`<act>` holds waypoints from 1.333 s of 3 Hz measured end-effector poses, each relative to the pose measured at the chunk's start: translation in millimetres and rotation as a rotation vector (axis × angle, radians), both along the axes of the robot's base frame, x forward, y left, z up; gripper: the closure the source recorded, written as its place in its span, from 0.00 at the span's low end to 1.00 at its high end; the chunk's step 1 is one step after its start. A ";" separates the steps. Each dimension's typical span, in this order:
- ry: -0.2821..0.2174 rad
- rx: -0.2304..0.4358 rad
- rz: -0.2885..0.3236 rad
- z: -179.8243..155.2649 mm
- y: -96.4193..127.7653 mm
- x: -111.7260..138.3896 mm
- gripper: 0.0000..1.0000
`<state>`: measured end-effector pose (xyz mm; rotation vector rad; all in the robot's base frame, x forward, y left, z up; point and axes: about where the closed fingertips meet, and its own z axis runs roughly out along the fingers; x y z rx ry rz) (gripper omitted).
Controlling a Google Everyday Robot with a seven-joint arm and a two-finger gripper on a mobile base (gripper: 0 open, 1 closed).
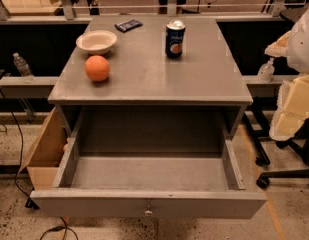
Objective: Place orange into top drawer
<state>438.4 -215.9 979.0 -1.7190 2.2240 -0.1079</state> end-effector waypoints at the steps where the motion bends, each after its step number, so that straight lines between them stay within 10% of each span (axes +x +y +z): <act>1: 0.000 0.000 0.000 0.1 0.0 0.0 0.00; 2: -0.060 0.111 -0.056 6.2 19.4 30.6 0.00; 4: -0.122 0.537 -0.007 19.7 146.4 164.4 0.00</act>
Offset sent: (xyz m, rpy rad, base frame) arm 0.1163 0.0637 0.0272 0.4146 -0.2096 -0.2096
